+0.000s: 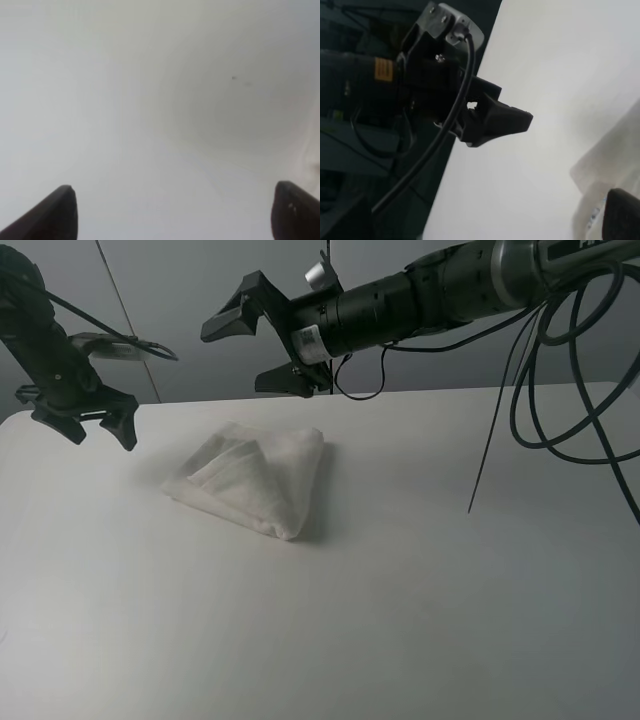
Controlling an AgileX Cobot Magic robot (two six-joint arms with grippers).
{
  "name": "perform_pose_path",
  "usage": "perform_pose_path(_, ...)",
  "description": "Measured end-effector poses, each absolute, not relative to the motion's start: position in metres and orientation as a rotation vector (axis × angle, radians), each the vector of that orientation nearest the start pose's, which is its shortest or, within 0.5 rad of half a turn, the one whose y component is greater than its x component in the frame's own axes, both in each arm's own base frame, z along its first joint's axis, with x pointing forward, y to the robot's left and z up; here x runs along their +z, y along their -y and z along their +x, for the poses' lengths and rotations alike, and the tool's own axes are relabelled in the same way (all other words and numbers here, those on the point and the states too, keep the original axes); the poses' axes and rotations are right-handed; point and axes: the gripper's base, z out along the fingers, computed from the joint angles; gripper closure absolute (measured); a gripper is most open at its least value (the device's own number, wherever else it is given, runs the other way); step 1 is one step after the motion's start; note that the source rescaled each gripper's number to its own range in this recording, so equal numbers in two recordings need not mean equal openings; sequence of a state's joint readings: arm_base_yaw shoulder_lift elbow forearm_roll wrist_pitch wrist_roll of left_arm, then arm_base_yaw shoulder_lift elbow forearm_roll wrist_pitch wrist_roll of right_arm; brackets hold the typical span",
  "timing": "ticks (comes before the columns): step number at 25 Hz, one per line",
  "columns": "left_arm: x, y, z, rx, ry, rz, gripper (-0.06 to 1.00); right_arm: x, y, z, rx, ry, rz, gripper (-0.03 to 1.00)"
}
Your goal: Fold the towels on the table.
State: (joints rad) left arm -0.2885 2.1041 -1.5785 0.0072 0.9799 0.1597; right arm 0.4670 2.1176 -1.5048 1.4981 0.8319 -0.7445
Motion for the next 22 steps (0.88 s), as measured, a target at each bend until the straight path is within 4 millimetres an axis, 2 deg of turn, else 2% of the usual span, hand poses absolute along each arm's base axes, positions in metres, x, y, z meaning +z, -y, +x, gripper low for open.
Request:
perform_pose_path(3,0.172,0.121,0.409,-0.002,-2.914,0.671,-0.05,0.196,-0.264,0.377,1.428,-2.405,-0.372,-0.03)
perform_pose_path(6,0.184,0.12,0.407,0.002,-2.894,0.67,-0.05,0.193,-0.258,0.376,1.261,-2.435,-0.51,-0.03)
perform_pose_path(8,0.197,0.118,0.404,0.007,-2.871,0.668,-0.05,0.198,-0.253,0.374,1.146,-2.443,-0.588,-0.03)
perform_pose_path(14,0.251,0.104,0.39,0.047,-2.779,0.637,-0.05,0.238,-0.223,0.369,0.805,-2.444,-0.74,-0.03)
perform_pose_path(17,0.283,0.099,0.376,0.06,-2.73,0.63,-0.05,0.263,-0.205,0.362,0.605,-2.438,-0.792,-0.03)
perform_pose_path(22,0.337,0.088,0.347,0.089,-2.631,0.583,-0.05,0.304,-0.176,0.345,0.297,-2.448,-0.778,-0.03)
